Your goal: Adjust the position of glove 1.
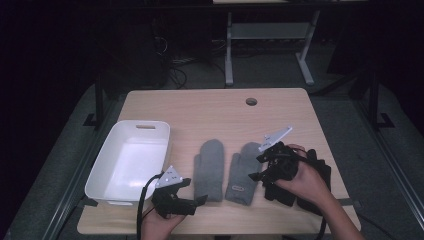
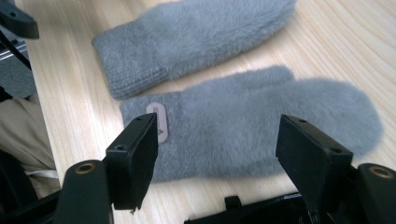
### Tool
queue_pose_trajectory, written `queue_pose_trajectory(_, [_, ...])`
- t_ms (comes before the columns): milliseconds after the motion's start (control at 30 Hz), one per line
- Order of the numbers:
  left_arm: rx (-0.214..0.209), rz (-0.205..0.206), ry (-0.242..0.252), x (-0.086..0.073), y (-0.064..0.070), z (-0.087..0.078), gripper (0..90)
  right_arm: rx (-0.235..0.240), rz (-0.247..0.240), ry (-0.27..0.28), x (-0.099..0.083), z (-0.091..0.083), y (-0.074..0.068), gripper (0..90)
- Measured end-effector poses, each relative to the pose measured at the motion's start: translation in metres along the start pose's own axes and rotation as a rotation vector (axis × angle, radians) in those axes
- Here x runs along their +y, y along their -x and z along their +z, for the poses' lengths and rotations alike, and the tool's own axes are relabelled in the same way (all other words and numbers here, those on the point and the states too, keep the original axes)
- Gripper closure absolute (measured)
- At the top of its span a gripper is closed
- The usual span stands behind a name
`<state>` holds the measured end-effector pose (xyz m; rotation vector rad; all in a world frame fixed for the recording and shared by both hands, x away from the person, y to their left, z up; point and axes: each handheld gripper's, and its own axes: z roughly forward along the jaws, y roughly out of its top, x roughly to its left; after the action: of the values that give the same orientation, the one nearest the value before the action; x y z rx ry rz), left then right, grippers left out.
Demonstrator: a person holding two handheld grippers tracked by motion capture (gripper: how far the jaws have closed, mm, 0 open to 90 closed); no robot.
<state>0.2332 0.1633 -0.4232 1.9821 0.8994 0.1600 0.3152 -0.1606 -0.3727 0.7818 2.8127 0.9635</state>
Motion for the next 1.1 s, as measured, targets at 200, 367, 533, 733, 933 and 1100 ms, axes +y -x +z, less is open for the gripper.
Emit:
queue_pose_trajectory(200, [-0.004,0.011,-0.009,0.000,0.002,0.002,17.3,-0.012,-0.034,-0.051,0.012,0.012,0.002,29.6])
queue_pose_trajectory(367, [-0.008,0.011,-0.009,0.000,0.002,0.002,17.3,0.004,-0.033,-0.107,0.017,0.029,0.009,30.8])
queue_pose_trajectory(533, [-0.007,0.010,-0.008,0.000,0.001,0.002,17.3,0.009,-0.026,-0.153,0.020,0.046,0.016,30.9])
queue_pose_trajectory(733, [-0.010,0.011,-0.018,-0.001,0.001,0.003,17.3,0.021,-0.011,-0.170,0.023,0.055,0.020,32.4])
queue_pose_trajectory(933, [-0.011,0.006,-0.013,-0.001,0.001,0.003,17.3,0.024,-0.003,-0.192,0.024,0.062,0.025,34.8])
queue_pose_trajectory(1100, [-0.013,-0.008,-0.015,-0.001,0.000,0.004,17.3,0.036,0.010,-0.216,0.024,0.068,0.029,37.7])
